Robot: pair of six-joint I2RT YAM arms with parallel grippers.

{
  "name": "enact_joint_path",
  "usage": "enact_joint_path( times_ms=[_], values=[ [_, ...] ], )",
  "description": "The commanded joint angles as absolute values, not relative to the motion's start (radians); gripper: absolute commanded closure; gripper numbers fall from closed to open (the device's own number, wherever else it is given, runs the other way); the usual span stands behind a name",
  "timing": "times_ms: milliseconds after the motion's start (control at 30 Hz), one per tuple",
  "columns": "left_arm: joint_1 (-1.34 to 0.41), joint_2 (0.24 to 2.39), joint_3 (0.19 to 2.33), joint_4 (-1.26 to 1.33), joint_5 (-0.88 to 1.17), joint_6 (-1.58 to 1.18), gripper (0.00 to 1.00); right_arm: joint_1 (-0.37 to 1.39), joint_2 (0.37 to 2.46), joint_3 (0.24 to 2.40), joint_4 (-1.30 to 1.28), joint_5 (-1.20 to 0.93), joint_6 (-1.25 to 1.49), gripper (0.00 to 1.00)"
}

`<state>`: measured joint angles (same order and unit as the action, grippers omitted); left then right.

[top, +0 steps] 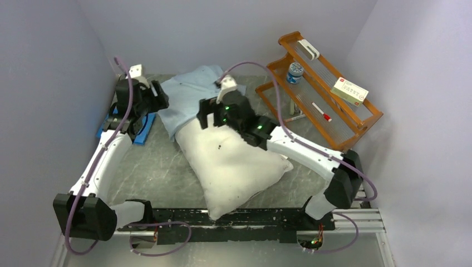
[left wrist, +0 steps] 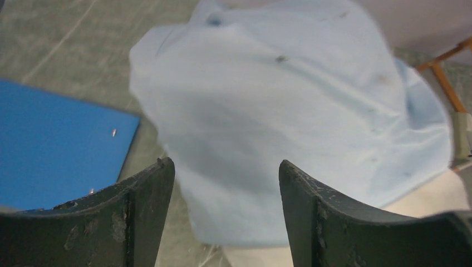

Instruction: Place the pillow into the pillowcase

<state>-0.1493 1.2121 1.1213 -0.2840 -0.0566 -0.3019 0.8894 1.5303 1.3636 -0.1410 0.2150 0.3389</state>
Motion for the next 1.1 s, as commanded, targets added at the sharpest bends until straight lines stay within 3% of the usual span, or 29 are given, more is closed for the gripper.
enact_joint_path(
  times_ms=[0, 133, 333, 433, 500, 567, 600, 633, 833, 1067],
  values=[
    [-0.029, 1.164, 1.008, -0.246, 0.071, -0.419, 0.27, 0.990, 1.632, 1.414, -0.318, 0.340, 0.234, 0.00],
    [0.077, 1.154, 0.928, -0.194, 0.177, -0.476, 0.29, 1.048, 1.727, 1.467, -0.339, 0.395, 0.178, 0.00],
    [0.089, 1.136, 0.853, -0.150, 0.186, -0.501, 0.30, 1.092, 1.990, 1.648, -0.464, 0.536, 0.111, 0.00],
    [0.089, 1.128, 0.823, -0.137, 0.194, -0.507, 0.31, 1.087, 2.135, 1.717, -0.512, 0.546, 0.078, 0.06],
    [0.090, 1.121, 0.805, -0.137, 0.192, -0.503, 0.31, 1.076, 2.191, 1.745, -0.517, 0.515, 0.063, 0.24],
    [0.090, 1.111, 0.794, -0.138, 0.190, -0.499, 0.32, 1.069, 2.204, 1.759, -0.501, 0.501, 0.059, 0.73],
    [0.089, 1.104, 0.790, -0.136, 0.190, -0.497, 0.32, 1.069, 2.194, 1.757, -0.478, 0.506, 0.050, 0.91],
    [0.090, 1.096, 0.789, -0.135, 0.191, -0.497, 0.32, 1.068, 2.171, 1.758, -0.458, 0.510, 0.037, 1.00],
    [0.089, 1.040, 0.828, -0.140, 0.207, -0.469, 0.33, 1.043, 2.003, 1.757, -0.329, 0.382, -0.027, 1.00],
    [0.083, 1.063, 0.946, -0.179, 0.240, -0.345, 0.34, 0.910, 1.709, 1.464, 0.043, 0.033, 0.111, 1.00]
  ],
)
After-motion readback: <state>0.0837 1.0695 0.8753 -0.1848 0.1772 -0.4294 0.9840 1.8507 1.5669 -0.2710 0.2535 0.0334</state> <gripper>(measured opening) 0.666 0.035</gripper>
